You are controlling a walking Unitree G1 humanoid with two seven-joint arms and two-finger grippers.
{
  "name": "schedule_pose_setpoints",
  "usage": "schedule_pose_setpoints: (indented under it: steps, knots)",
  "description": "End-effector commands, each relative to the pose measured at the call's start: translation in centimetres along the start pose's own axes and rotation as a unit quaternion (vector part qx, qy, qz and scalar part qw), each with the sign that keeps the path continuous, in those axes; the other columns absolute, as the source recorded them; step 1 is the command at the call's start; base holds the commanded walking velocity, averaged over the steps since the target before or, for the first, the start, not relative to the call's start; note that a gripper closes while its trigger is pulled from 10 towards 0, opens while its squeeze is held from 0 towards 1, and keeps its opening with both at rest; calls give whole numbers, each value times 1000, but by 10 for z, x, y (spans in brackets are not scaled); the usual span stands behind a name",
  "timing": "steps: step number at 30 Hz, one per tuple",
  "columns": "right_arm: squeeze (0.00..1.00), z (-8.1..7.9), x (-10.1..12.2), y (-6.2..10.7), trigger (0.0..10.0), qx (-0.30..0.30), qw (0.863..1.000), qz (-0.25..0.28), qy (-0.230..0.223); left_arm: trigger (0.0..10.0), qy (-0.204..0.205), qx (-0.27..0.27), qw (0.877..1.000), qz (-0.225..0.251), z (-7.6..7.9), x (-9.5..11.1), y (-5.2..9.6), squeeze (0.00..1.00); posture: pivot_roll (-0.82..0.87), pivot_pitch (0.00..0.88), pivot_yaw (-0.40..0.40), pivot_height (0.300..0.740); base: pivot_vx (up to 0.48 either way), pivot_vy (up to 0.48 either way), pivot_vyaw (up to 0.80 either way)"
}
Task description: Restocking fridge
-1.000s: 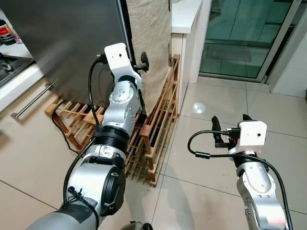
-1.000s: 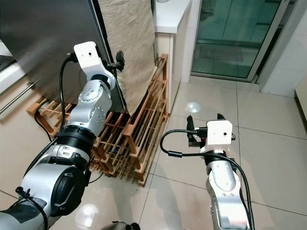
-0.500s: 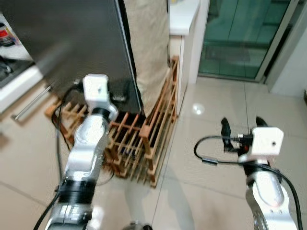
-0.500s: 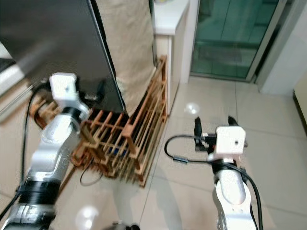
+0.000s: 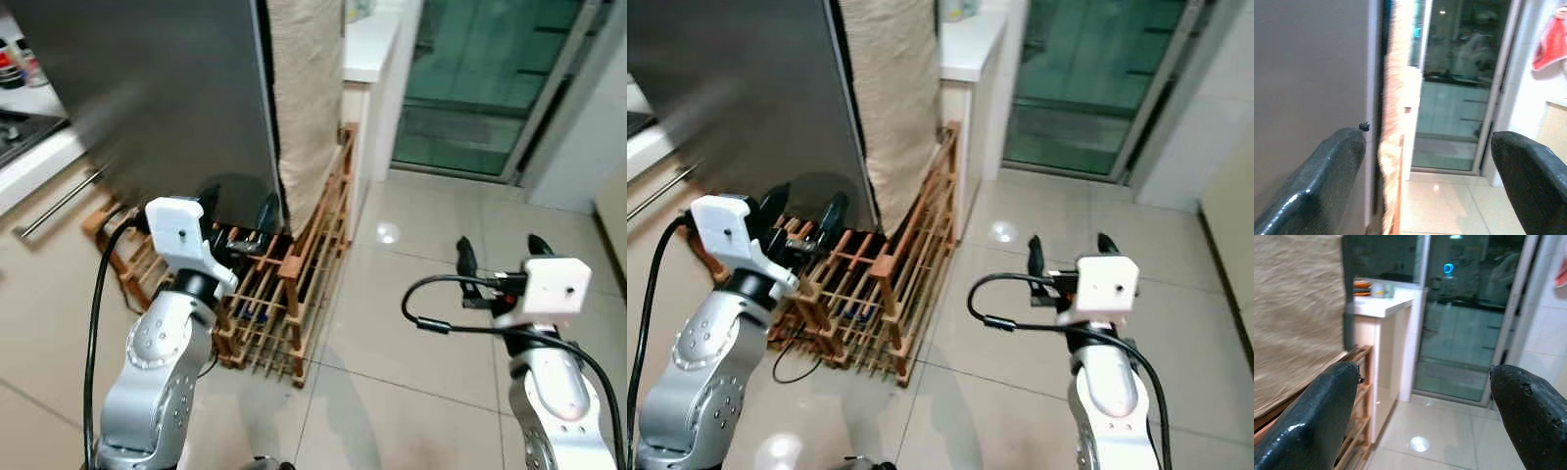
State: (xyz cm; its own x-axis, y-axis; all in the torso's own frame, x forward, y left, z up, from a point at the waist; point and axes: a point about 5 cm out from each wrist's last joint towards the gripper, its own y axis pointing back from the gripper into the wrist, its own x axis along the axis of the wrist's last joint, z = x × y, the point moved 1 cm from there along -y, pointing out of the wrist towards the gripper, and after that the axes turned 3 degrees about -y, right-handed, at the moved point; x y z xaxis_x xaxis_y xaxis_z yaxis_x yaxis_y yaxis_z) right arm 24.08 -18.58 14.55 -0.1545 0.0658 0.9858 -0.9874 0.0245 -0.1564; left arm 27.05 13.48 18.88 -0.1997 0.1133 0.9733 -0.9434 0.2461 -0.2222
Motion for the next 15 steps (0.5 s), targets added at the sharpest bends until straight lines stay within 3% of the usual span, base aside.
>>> schedule_pose_setpoints:
  steps: [1,9,15]
  knots:
    - [169,1,-3,-4,10000,1,1000,-5,6,10000,-3,8,1000,-12,-2,-1,-4,0,-117,0,87,740,450,0,0]
    - [173,0,-4,-11,10000,-2,1000,-7,5,10000,11,31,999,-25,-7,-1,-14,0,-127,0,101,740,456,0,0]
    - [169,-3,-5,-14,10000,3,1000,-8,2,10000,3,10,1000,-9,3,5,-23,0,-128,0,103,740,469,0,0]
